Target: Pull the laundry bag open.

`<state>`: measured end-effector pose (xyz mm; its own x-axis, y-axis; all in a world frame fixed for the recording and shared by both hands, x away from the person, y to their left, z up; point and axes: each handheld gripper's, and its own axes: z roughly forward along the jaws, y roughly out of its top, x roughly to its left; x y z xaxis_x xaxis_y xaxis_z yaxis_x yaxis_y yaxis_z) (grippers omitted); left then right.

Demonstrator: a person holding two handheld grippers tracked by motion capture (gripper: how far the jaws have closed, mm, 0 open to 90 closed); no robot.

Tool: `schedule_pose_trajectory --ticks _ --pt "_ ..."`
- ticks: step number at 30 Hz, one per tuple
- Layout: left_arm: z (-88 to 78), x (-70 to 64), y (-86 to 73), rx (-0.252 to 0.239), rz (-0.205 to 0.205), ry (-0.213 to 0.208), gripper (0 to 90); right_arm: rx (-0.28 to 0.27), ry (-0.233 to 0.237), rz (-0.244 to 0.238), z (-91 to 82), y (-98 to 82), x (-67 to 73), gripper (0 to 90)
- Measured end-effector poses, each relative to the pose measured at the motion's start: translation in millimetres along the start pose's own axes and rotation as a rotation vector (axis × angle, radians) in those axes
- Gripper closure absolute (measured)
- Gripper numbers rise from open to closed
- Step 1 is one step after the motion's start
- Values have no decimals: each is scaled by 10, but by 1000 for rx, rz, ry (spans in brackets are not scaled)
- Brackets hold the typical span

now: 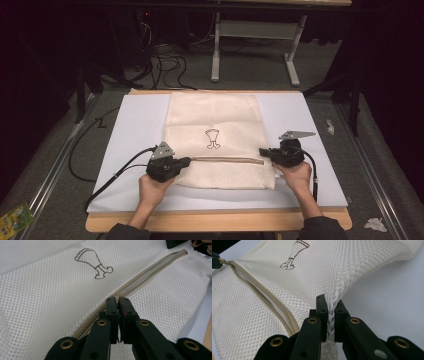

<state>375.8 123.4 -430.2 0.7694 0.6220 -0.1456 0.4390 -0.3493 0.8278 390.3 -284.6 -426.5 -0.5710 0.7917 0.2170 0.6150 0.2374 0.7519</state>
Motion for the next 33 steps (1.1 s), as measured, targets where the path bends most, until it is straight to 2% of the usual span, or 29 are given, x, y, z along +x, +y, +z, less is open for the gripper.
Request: schedule_pose_trajectory --ticks 18,33 --pt "-132 91 -43 -22 -25 35 870 -5 -10 6 -42 -10 -38 880" --pt "-183 124 -64 -30 -30 40 870 -7 -11 5 -54 -8 -42 880"
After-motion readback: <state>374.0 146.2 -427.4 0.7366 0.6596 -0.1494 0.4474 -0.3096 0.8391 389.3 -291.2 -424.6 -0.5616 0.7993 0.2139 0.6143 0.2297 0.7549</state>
